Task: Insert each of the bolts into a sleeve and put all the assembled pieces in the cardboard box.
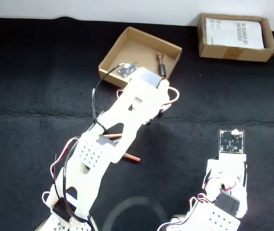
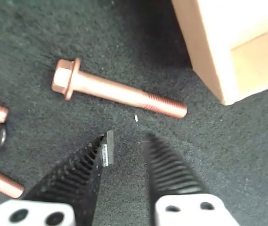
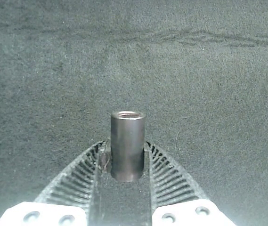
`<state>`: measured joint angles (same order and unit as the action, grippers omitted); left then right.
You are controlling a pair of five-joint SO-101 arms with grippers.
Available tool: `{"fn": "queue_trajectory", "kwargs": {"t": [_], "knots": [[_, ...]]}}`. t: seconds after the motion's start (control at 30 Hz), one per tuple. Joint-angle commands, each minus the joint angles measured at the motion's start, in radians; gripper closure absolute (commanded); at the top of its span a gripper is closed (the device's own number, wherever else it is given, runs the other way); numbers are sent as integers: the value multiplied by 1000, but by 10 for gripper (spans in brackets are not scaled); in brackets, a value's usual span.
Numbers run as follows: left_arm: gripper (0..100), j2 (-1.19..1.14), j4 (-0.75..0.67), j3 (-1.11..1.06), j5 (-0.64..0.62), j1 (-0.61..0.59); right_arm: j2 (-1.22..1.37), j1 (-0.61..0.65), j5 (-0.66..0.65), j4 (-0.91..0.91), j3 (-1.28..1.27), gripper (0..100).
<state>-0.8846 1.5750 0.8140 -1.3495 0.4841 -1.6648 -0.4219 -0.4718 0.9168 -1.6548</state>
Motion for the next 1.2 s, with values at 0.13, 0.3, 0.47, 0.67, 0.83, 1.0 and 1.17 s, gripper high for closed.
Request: {"fn": "queue_trajectory", "kwargs": {"t": [0.13,0.3,0.47,0.67,0.83,1.0,1.17], "knots": [[780,15,0,36,-5,-22,-13,8,0,2,-94,991],[780,13,-17,31,-5,-67,-13,8,0,2,-97,991],[780,12,-20,30,-5,-96,-13,8,0,1,-99,991],[780,-41,-18,35,-5,-94,-13,8,0,1,-99,991],[780,-91,0,36,-5,-90,-13,8,0,1,-99,991],[780,-101,2,30,-5,-97,-13,8,0,1,-99,991],[873,-97,8,35,-5,-137,-13,8,0,-1,-101,991]]}}
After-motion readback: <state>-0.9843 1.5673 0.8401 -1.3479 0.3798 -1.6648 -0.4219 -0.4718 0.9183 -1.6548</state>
